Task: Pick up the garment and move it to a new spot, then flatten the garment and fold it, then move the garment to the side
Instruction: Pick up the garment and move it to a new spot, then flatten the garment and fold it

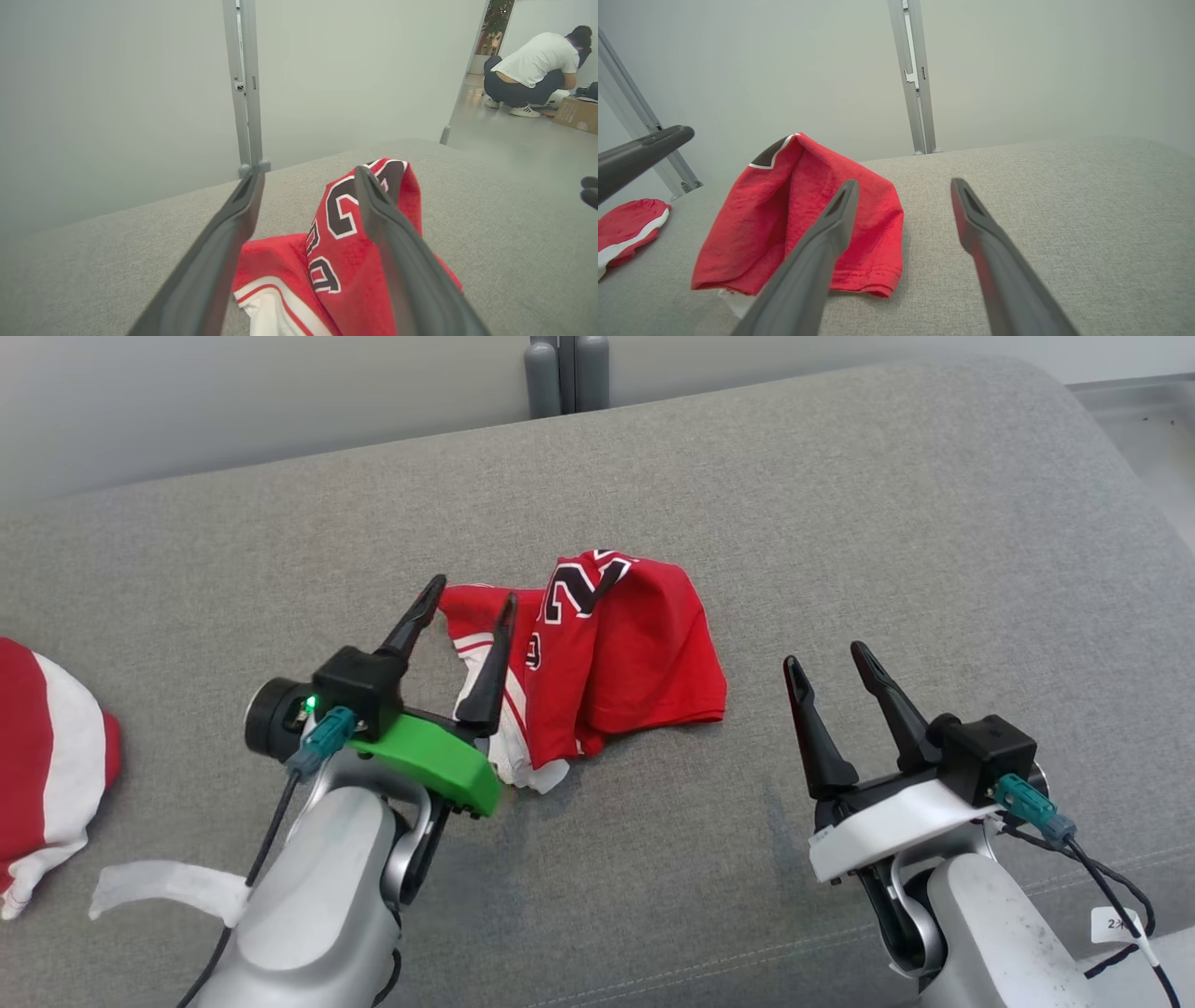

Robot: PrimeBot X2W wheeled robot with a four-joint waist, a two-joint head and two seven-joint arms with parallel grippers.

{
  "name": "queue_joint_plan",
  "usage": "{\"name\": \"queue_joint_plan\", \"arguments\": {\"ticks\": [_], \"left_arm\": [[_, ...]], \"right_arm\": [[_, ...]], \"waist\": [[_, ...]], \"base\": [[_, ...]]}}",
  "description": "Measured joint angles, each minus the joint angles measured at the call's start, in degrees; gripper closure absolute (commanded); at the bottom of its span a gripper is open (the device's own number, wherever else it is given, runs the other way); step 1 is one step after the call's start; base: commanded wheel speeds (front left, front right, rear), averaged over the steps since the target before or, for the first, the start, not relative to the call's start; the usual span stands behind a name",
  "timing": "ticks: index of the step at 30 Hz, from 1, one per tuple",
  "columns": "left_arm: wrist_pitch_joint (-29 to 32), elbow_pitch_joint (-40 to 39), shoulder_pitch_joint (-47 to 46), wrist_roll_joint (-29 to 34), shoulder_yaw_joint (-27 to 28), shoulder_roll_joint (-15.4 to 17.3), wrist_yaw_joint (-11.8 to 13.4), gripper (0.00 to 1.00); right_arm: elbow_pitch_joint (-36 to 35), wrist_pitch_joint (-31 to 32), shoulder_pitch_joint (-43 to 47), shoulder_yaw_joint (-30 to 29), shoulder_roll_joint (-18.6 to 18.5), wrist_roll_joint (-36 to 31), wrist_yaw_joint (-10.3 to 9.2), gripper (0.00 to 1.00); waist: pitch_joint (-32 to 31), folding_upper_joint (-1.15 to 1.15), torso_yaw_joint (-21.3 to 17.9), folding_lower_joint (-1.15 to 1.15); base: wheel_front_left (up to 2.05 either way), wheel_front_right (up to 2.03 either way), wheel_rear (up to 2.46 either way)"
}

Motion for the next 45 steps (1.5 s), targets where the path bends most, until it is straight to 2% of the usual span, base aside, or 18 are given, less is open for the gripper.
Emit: {"name": "queue_joint_plan", "arguments": {"ticks": [4,11,21,40,42,43,45], "left_arm": [[0.0,0.9,2.4,-0.1,3.6,1.4,0.4,0.00],[-0.1,6.8,3.1,-0.8,5.3,2.1,-0.1,0.00],[-0.1,21.5,-0.1,-3.3,3.4,1.7,-2.4,0.00],[-0.1,35.2,-6.0,-5.5,-3.2,-0.4,-2.9,0.00],[0.1,35.6,-6.1,-6.8,-4.2,-0.7,-2.9,0.72],[0.1,35.7,-6.1,-7.3,-4.7,-0.7,-2.9,1.00],[0.1,35.8,-6.2,-7.9,-5.7,-0.7,-2.9,1.00]], "right_arm": [[0.3,0.0,0.0,0.0,0.0,-0.1,0.00,0.00],[0.5,0.0,0.0,0.6,0.0,-0.1,0.00,0.00],[0.6,0.0,-0.3,0.9,0.0,-0.5,0.00,0.00],[0.4,0.0,-1.1,1.1,0.0,-0.4,0.00,0.00],[0.4,0.0,-1.1,1.1,0.0,-0.4,0.00,0.00],[0.4,0.0,-1.1,1.0,0.0,-0.4,0.00,0.00],[0.4,0.0,-1.1,1.0,0.0,-0.4,0.00,0.00]], "waist": [[-0.8,0.00,0.5,0.00],[-1.0,0.00,0.2,0.00],[0.5,0.00,-1.6,0.00],[2.8,0.00,-4.2,0.00],[2.9,0.00,-4.2,0.00],[2.9,0.00,-4.2,0.00],[2.9,0.00,-4.1,0.00]], "base": [[0.00,0.00,0.00],[0.00,0.00,0.00],[0.00,0.00,0.00],[0.00,0.00,0.00],[0.00,0.00,0.00],[0.00,0.00,0.00],[0.00,0.00,0.00]]}}
